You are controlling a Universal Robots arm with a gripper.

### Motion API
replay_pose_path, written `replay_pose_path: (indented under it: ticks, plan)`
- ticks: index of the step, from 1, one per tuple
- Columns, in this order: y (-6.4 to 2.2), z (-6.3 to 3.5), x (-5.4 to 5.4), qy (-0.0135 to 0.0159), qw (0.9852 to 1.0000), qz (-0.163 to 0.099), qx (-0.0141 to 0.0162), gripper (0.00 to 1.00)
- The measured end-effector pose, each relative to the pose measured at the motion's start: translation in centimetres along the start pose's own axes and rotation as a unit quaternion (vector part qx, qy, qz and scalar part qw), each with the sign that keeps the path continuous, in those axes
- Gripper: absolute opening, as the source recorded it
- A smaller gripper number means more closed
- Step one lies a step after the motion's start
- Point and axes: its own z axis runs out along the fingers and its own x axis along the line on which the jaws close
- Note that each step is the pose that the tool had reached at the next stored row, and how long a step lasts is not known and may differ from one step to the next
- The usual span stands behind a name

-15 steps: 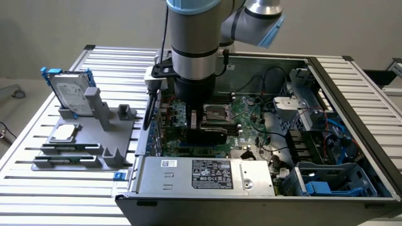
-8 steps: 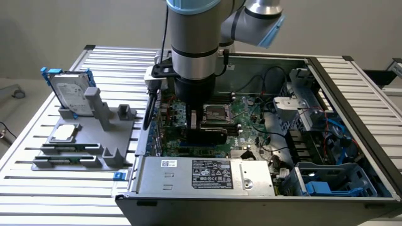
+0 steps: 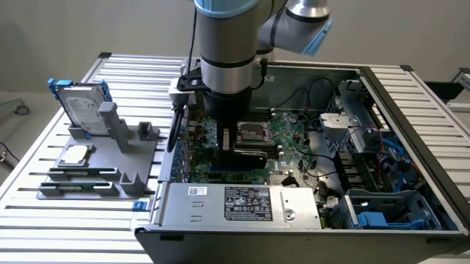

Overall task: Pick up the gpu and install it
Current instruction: 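Insert the gpu into the slot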

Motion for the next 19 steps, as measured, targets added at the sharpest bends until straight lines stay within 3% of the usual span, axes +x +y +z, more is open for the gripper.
replay_pose_path:
  ticks: [10, 12, 13, 19]
  plan:
    - [0.0, 0.0, -0.01, 0.0001, 1.0, 0.0, 0.0, 0.41]
    - [0.0, 0.0, -0.01, 0.0001, 1.0, 0.0, 0.0, 0.38]
    - [0.01, -0.01, -0.01, 0.0001, 1.0, 0.0, -0.0001, 0.26]
    - [0.01, -0.01, -0.02, 0.0001, 1.0, 0.0, -0.0008, 0.26]
